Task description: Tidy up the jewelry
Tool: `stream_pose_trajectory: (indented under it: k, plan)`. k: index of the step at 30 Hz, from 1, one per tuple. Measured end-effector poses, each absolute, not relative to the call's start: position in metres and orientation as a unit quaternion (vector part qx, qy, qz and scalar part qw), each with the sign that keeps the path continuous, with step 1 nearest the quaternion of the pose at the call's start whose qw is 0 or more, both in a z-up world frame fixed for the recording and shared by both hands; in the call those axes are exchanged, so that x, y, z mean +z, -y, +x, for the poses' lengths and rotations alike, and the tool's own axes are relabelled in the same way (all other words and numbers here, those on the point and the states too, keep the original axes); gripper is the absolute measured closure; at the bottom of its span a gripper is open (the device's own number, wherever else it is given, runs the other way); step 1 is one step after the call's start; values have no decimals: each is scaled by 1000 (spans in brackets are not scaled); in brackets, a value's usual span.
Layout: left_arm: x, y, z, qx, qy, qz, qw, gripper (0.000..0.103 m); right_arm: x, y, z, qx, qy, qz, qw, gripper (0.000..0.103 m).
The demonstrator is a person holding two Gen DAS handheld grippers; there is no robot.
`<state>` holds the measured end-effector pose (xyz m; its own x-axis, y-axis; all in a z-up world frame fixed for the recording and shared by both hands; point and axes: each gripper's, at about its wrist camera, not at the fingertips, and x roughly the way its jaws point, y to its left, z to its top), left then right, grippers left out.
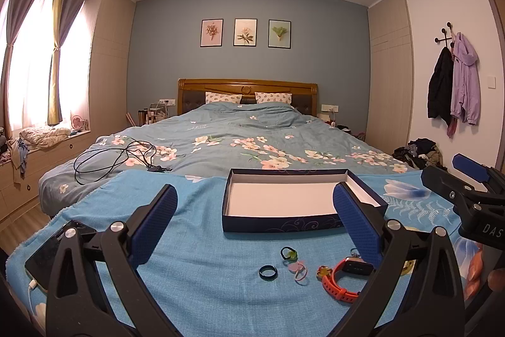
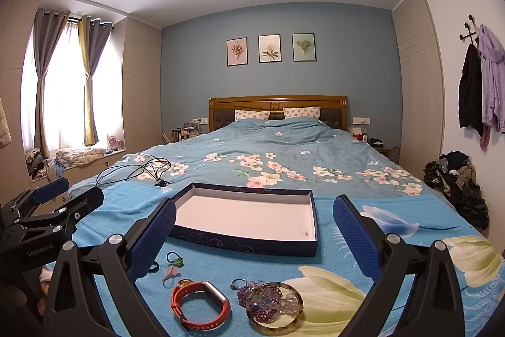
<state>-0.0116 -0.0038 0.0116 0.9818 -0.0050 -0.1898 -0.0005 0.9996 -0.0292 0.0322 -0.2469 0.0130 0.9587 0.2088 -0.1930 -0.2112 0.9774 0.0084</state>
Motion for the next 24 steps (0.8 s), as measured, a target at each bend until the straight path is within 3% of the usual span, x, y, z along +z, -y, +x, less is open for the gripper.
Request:
stream_pose_trajectory:
  k: [24]
  plan:
    - [14, 6, -14, -3, -95, -12, 995, 6, 12, 245, 31, 109, -98, -5, 989, 7]
